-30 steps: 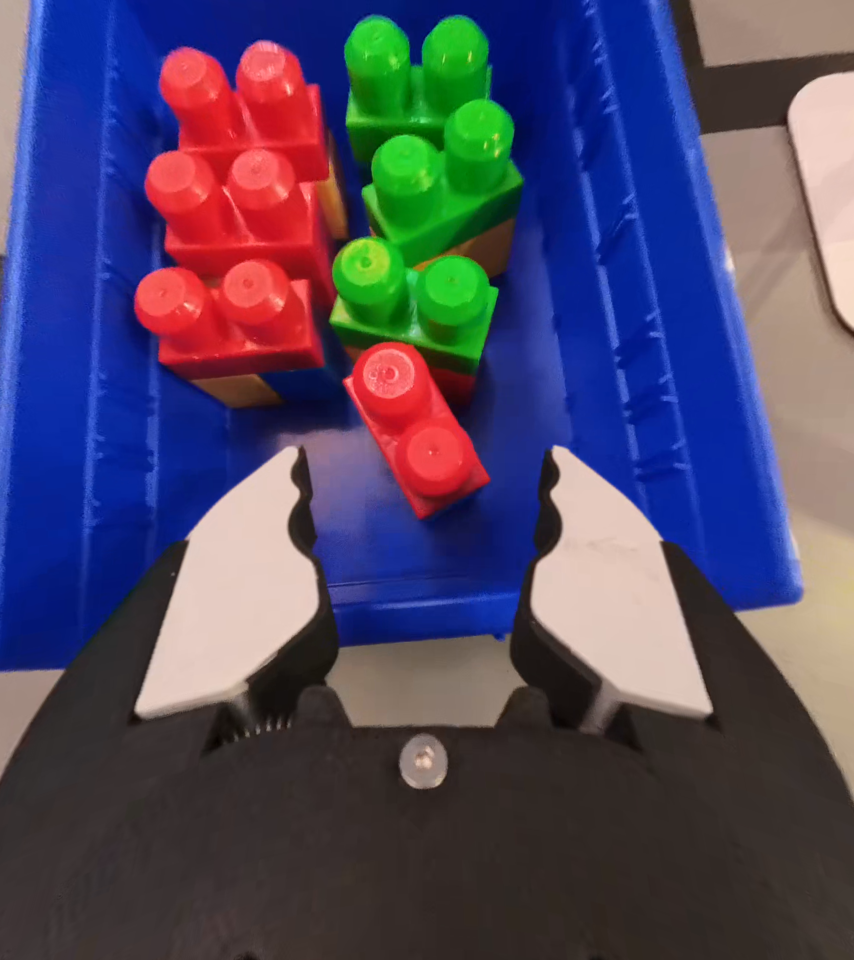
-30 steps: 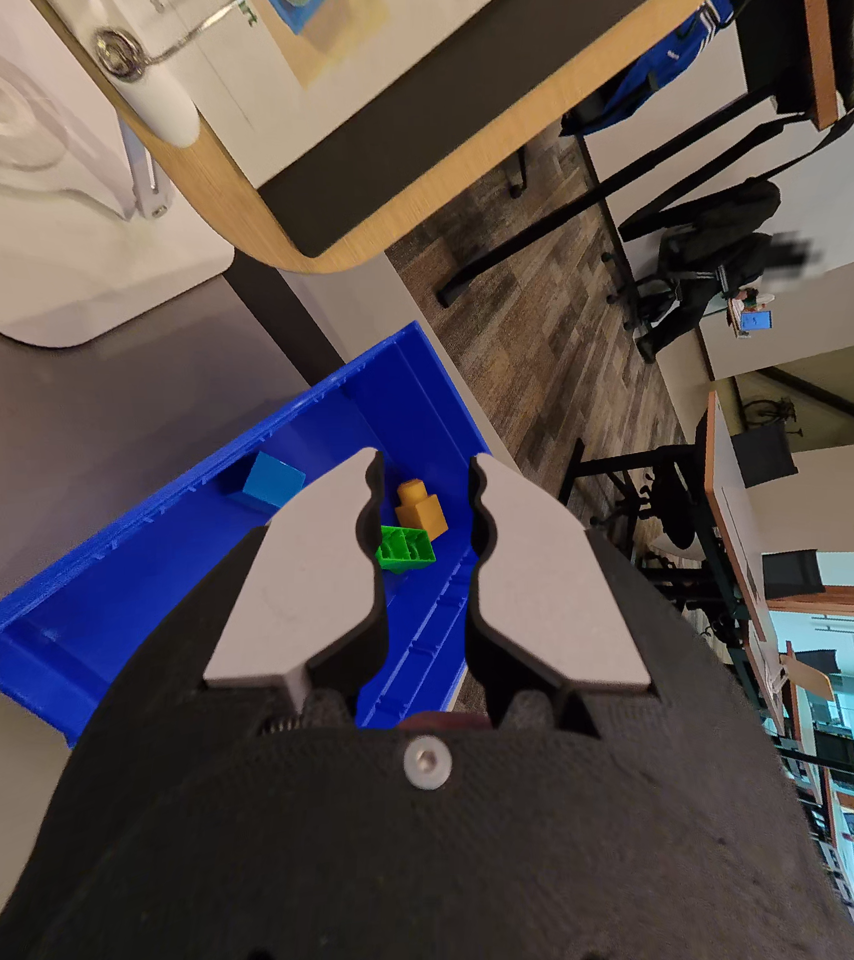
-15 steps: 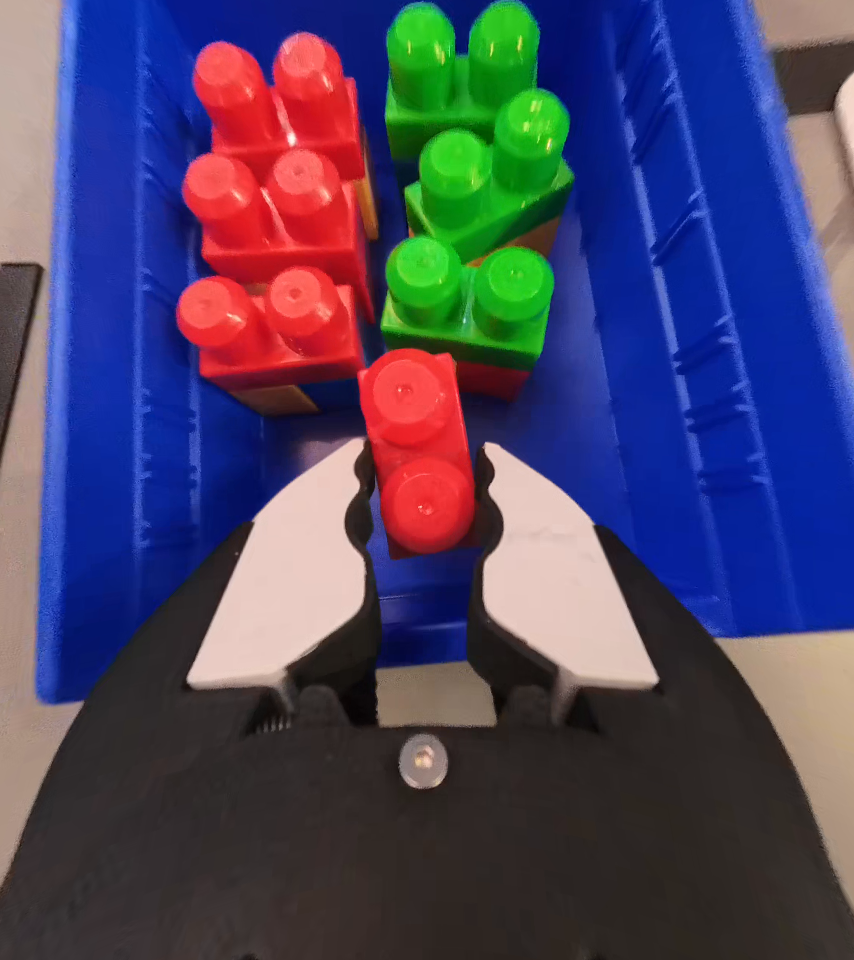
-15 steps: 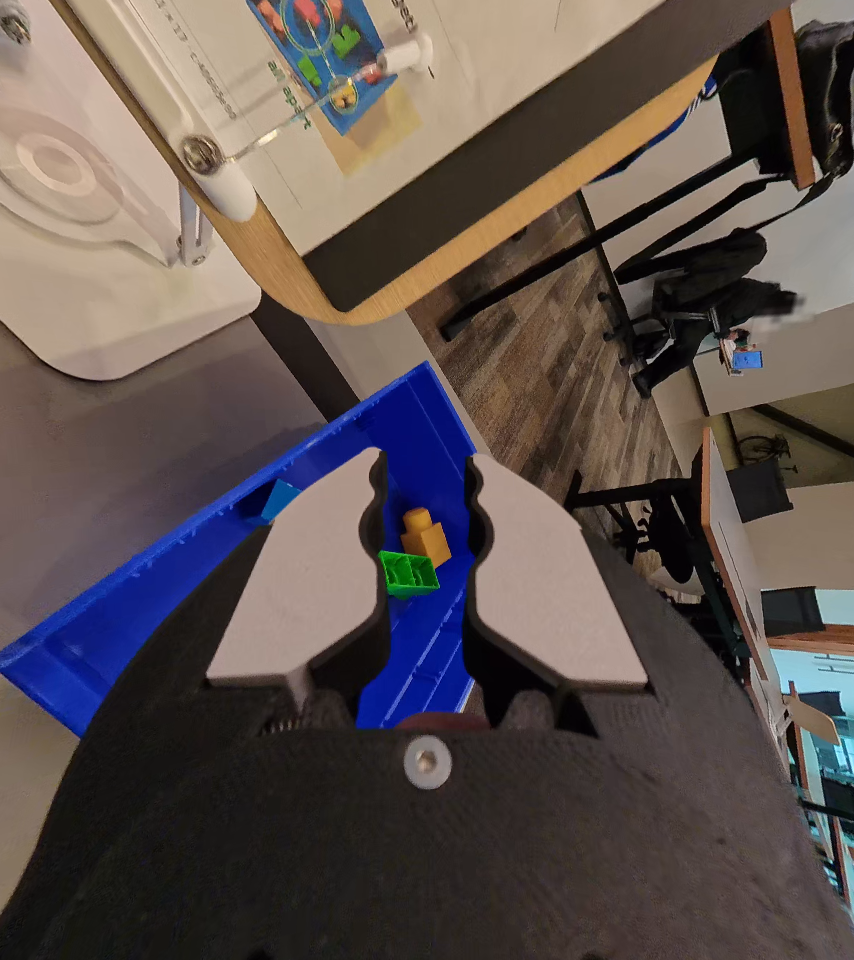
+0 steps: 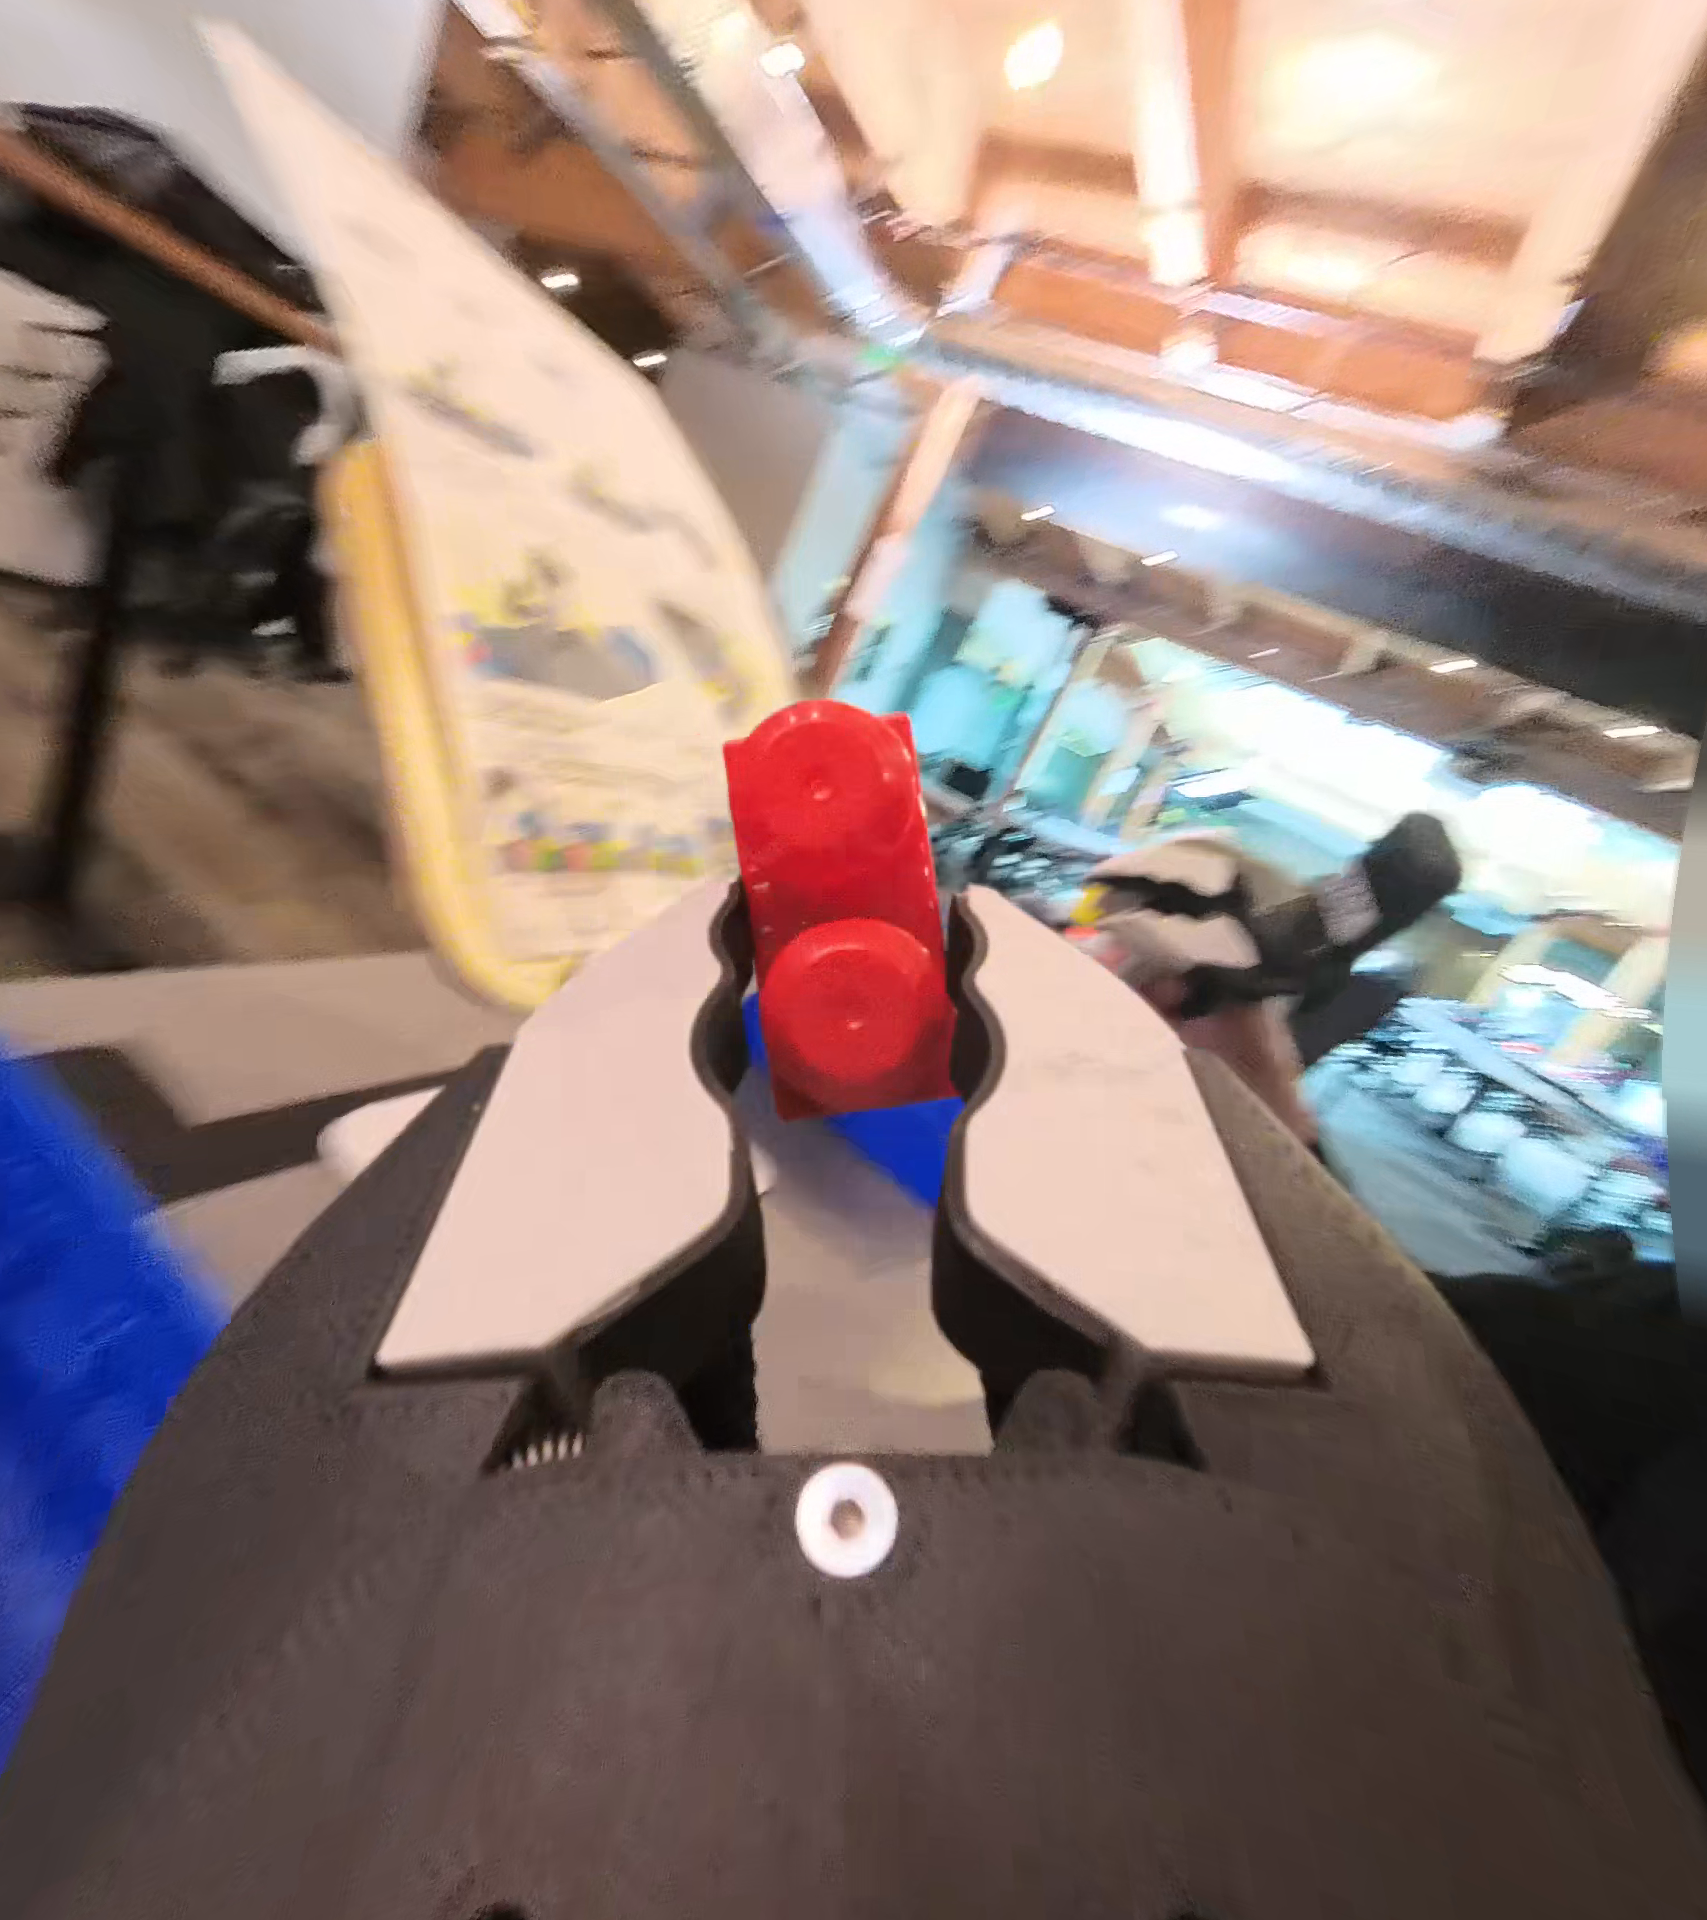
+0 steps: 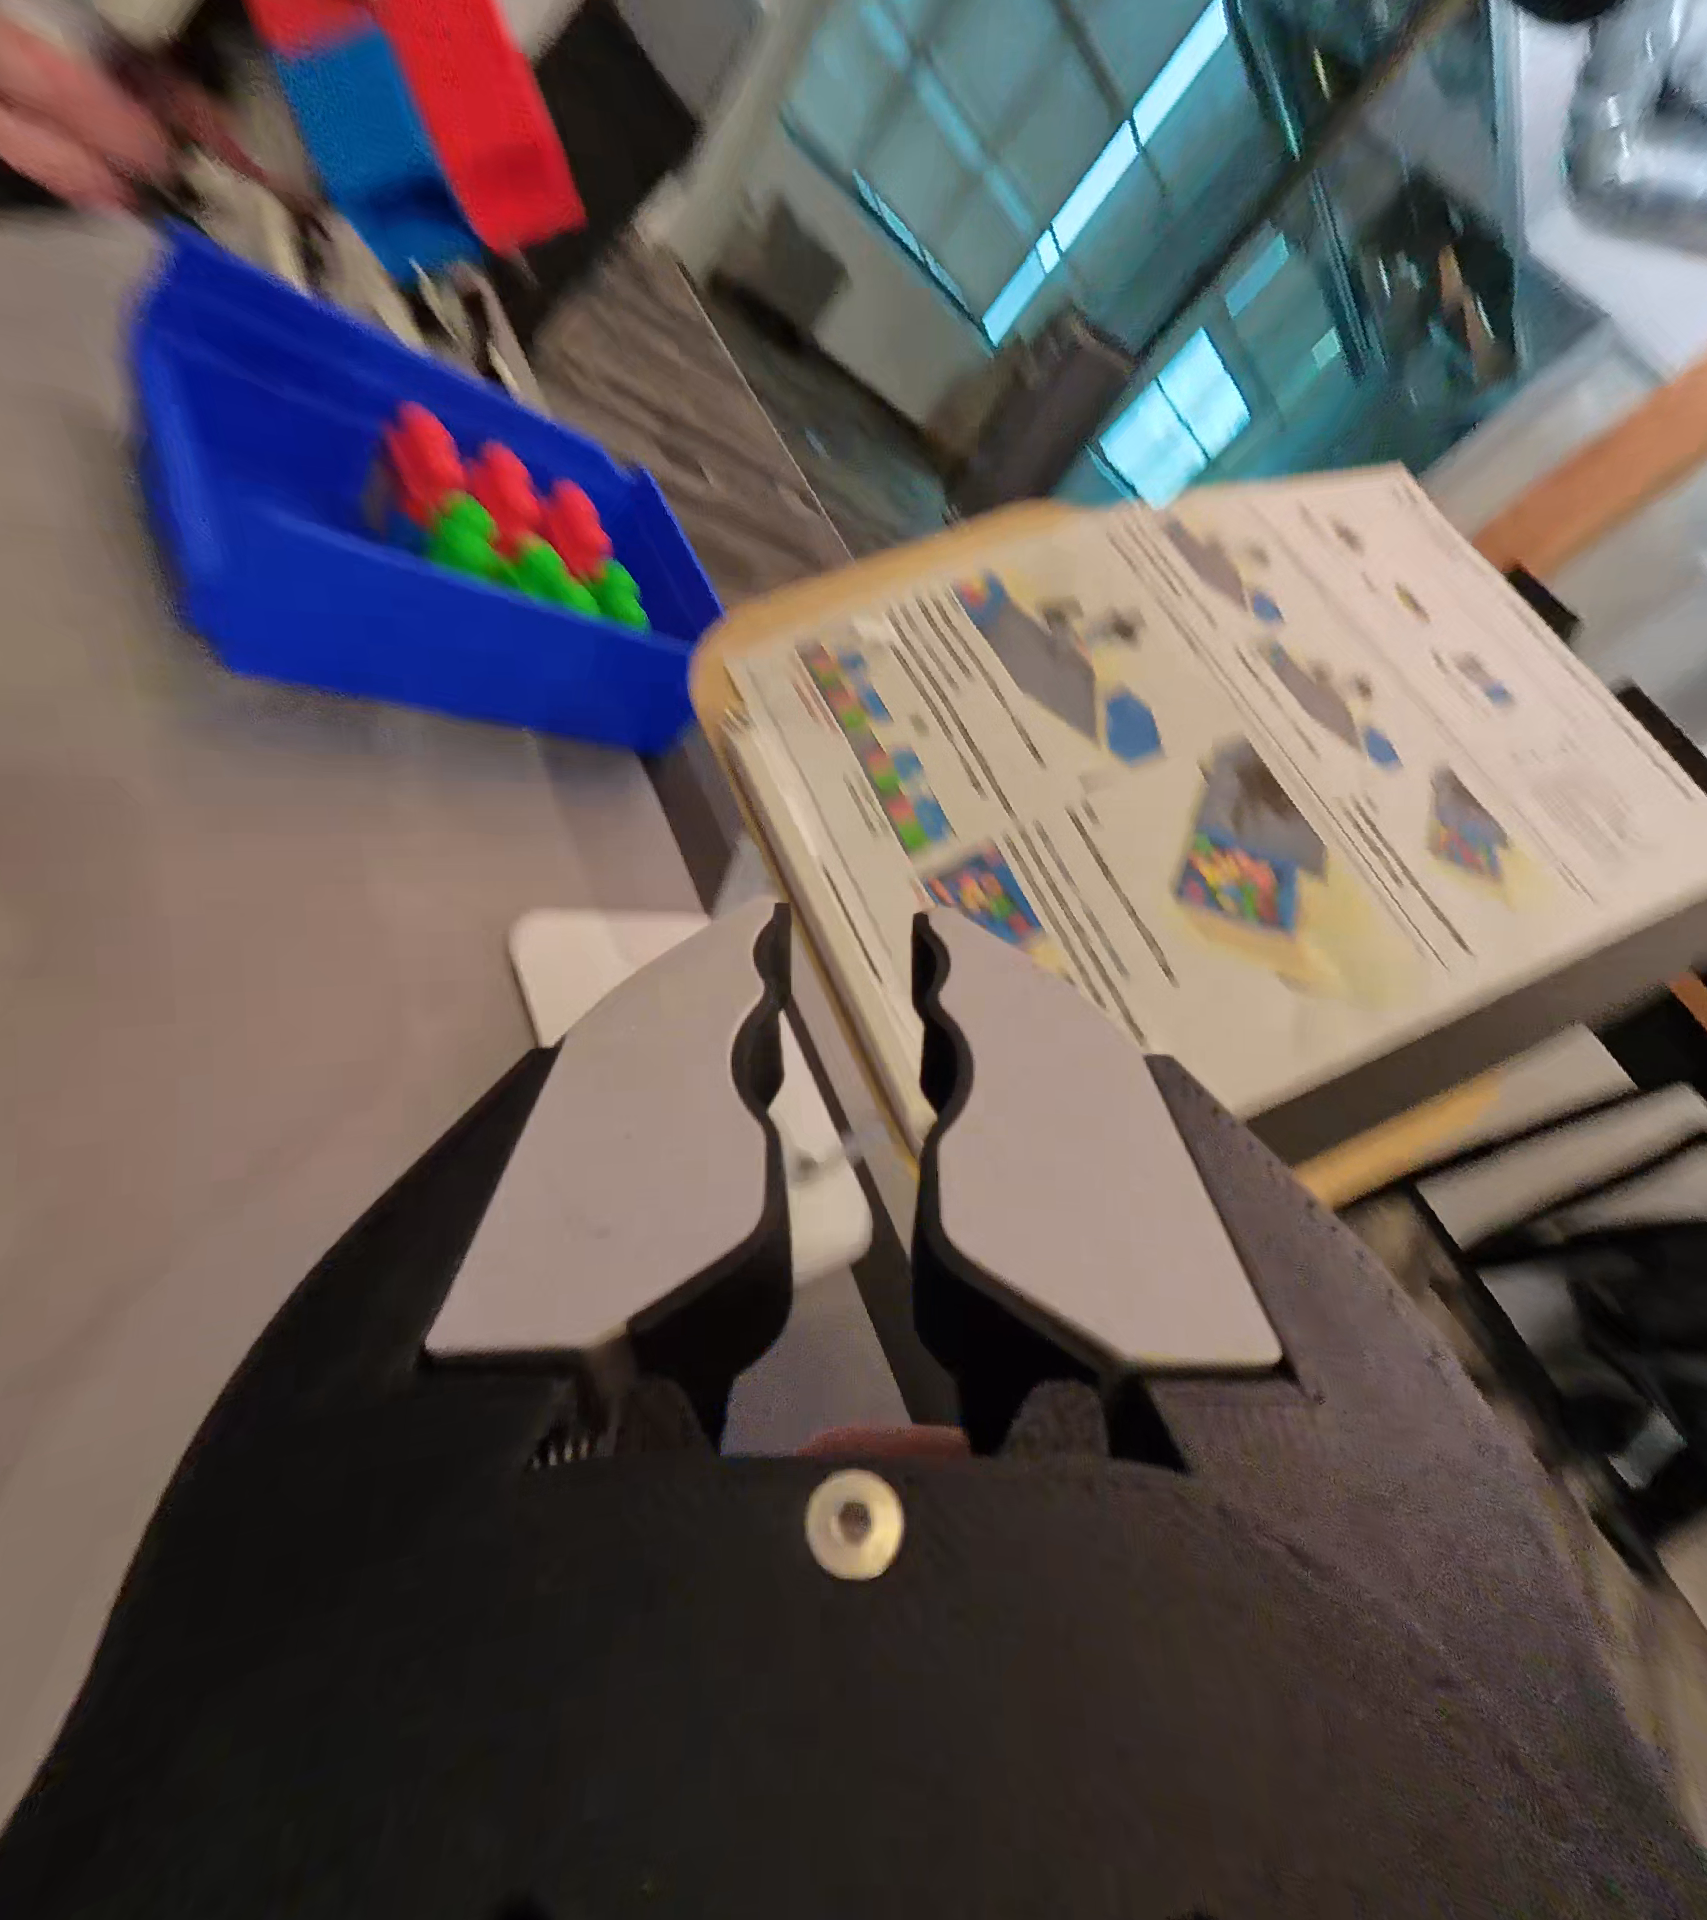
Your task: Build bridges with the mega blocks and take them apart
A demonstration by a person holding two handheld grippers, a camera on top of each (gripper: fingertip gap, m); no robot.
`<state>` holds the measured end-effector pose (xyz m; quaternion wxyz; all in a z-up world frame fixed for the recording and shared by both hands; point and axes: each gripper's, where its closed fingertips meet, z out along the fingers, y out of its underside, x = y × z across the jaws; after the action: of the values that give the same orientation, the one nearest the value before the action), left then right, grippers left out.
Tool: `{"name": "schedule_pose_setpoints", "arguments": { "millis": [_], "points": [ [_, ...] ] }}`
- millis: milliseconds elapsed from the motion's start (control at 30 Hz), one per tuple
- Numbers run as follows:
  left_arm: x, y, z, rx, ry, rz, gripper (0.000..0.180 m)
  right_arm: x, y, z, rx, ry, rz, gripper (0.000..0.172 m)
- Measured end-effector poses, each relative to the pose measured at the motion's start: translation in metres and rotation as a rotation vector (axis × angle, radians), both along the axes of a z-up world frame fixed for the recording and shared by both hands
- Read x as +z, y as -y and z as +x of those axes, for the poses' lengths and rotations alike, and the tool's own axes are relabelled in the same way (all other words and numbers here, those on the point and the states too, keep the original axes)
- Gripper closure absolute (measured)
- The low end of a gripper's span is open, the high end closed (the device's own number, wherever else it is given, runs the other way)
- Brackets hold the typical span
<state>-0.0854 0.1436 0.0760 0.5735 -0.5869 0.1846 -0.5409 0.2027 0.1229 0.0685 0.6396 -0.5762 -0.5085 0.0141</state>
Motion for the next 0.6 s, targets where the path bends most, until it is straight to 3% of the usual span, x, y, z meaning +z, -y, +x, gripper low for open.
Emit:
{"name": "schedule_pose_setpoints", "arguments": {
  "millis": [133,267,600],
  "points": [
    [0.025,0.017,0.066,-0.273,0.128,0.026,0.145,0.008,0.029,-0.042,0.176,-0.099,0.04,0.15],
    [0.031,0.03,0.13,-0.463,0.173,0.009,0.145,0.013,0.04,-0.061,0.216,-0.12,0.14,0.153],
    [0.024,0.055,0.212,-0.67,0.193,-0.054,0.145,0.021,0.045,-0.055,0.205,-0.087,0.283,0.158]
  ]
}}
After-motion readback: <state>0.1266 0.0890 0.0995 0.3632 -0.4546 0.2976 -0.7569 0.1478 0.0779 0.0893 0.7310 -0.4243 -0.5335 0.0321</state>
